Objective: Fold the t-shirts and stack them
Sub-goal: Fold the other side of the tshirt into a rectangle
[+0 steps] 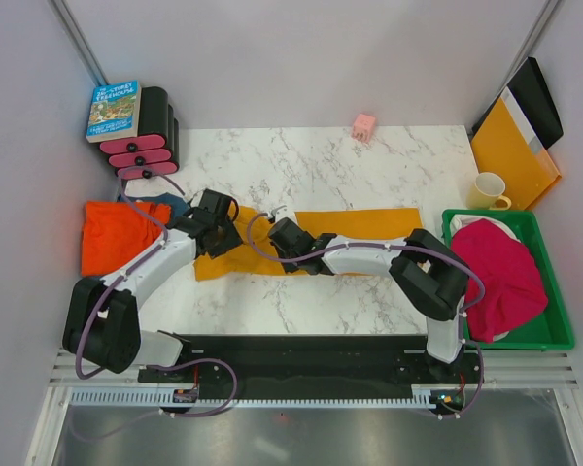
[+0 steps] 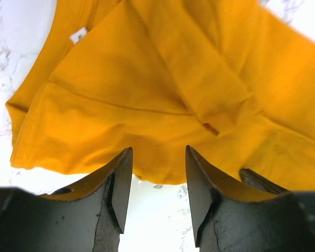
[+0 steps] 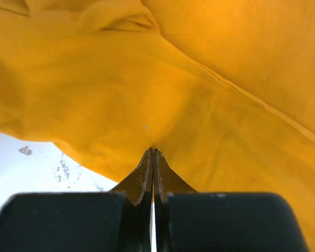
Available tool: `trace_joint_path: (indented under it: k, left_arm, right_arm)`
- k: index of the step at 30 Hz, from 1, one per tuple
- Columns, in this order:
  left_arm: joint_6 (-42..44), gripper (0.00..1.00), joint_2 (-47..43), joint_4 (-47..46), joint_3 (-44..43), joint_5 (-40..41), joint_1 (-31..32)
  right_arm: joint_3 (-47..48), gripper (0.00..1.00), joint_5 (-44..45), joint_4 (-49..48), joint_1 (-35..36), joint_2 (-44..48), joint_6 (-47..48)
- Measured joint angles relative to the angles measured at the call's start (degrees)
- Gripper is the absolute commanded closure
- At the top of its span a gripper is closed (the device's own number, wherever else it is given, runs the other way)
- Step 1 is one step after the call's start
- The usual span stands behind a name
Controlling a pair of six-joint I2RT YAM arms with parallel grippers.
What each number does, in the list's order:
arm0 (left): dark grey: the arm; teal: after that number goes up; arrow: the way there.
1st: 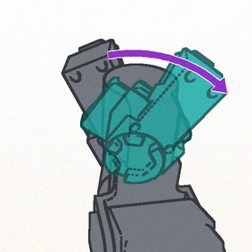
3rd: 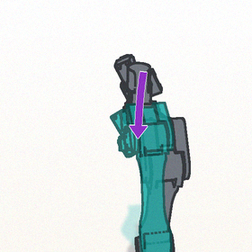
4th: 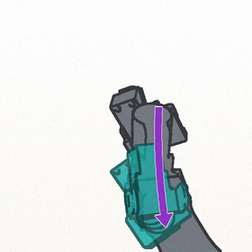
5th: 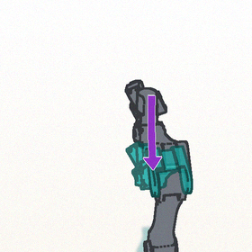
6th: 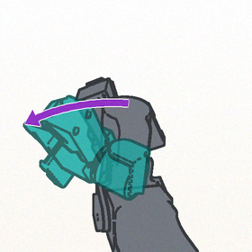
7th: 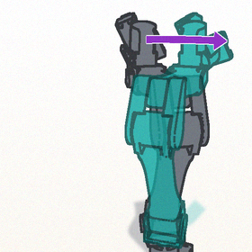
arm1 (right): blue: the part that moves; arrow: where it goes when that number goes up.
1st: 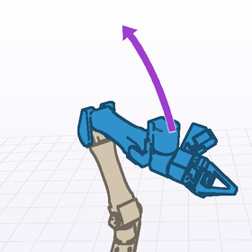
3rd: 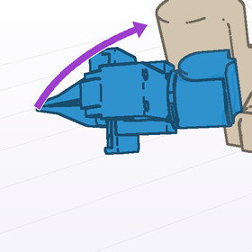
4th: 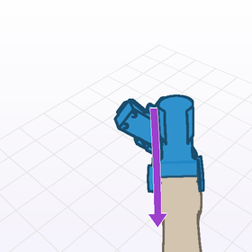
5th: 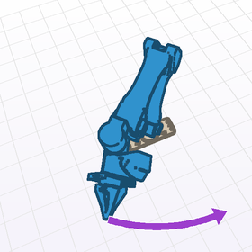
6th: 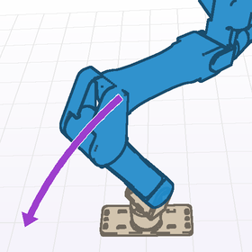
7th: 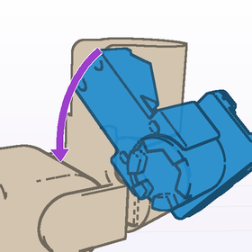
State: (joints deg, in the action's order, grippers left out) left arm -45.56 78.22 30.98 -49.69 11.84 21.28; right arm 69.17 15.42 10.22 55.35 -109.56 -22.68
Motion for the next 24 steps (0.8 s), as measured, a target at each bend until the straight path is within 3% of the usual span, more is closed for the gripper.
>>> trace_joint_path:
  k: [7, 14, 24]
  left_arm:
    - [0.2, 0.51, 0.2, 0.0, -3.3, 0.1, 0.0]
    - [0.9, 0.71, 5.9, 0.1, -4.7, 1.2, 0.0]
    - [1.1, 0.77, 13.3, 0.0, -6.5, 1.1, 0.0]
  right_arm:
    - [-1.3, 1.0, 0.0, -1.5, -0.5, 0.8, -1.2]
    - [0.1, 1.0, -0.1, -4.0, -1.2, 1.1, -1.8]
    - [0.4, 1.0, -0.5, -4.7, -3.0, -3.0, -2.6]
